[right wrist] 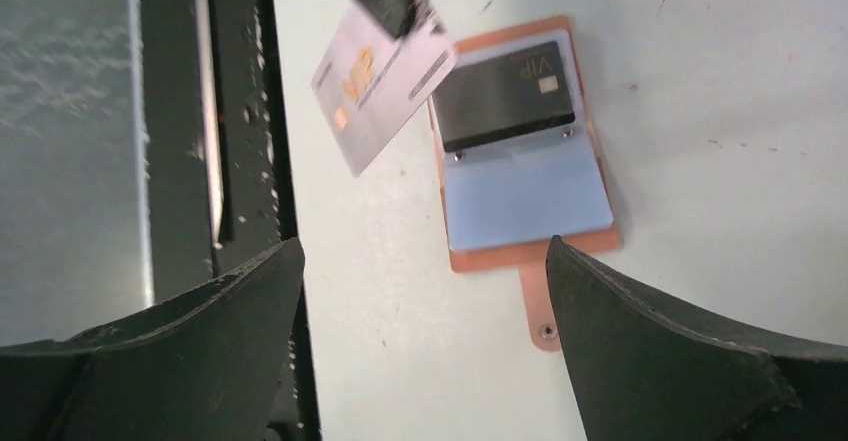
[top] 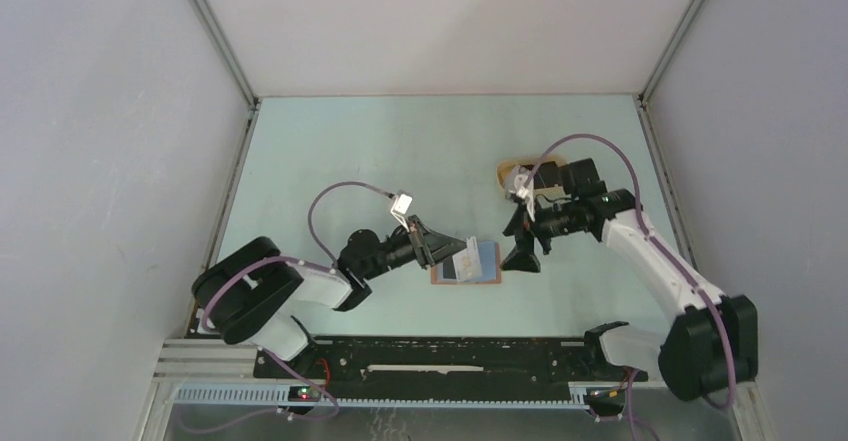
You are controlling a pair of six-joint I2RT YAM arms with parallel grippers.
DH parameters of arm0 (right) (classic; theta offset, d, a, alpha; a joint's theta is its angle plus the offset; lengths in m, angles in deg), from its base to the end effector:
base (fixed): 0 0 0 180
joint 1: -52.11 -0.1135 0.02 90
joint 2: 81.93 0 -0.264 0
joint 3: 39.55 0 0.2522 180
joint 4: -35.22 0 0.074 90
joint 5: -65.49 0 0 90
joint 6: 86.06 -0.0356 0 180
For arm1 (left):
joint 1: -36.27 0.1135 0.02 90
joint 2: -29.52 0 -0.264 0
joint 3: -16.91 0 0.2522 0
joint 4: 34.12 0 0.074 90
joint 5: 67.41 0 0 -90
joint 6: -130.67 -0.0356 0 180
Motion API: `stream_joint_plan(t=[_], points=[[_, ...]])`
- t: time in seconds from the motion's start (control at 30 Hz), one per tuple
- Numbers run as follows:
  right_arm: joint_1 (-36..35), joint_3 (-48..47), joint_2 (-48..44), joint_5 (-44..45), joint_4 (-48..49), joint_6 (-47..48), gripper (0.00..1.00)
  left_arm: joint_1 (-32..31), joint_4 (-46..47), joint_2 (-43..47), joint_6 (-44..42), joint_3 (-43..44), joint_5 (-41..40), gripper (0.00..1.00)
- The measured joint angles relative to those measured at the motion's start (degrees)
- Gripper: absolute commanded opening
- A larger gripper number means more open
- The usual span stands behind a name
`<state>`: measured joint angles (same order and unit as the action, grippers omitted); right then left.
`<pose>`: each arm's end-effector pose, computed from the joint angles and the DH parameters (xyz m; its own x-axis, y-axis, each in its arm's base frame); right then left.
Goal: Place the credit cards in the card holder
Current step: Insert the credit card into the card holder.
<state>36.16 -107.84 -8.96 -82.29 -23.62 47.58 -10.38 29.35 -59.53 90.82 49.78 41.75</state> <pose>0.2182 0.0937 0.2621 -0.2714 -0.4603 -0.8453 -0.9625 0.1262 0.2403 0.1719 -0.1991 0.1816 -0.6431 -0.3752 -0.6676 0.6502 0.1930 -0.7348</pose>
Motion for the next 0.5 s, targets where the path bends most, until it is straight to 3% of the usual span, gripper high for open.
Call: stream_joint_plan(t=[0.17, 0.23, 0.33, 0.43, 0.5], points=[[-2.6, 8.7, -10.5, 4.8, 2.3, 4.8, 0.98, 0.1, -16.6, 8.5, -1.7, -0.9, -2.1, 0.00], [-4.5, 9.9, -11.5, 4.9, 3.2, 6.9, 0.89, 0.1, -22.6, 10.6, -2.8, -0.6, -3.4, 0.00], [-8.7, 10.0, -9.6, 6.5, 6.2, 8.6, 0.68, 0.1, -29.8, 10.2, -3.6, 0.9, -4.5, 0.00], [-12.3, 9.0, -4.6, 9.8, 8.4, 7.9, 0.38, 0.3, -32.7, 7.8, -3.5, 2.5, -4.9, 0.00], [-13.3, 7.6, -0.3, 11.8, 9.4, 6.7, 0.23, 0.8, -33.8, 6.0, -3.1, 3.5, -5.1, 0.00]])
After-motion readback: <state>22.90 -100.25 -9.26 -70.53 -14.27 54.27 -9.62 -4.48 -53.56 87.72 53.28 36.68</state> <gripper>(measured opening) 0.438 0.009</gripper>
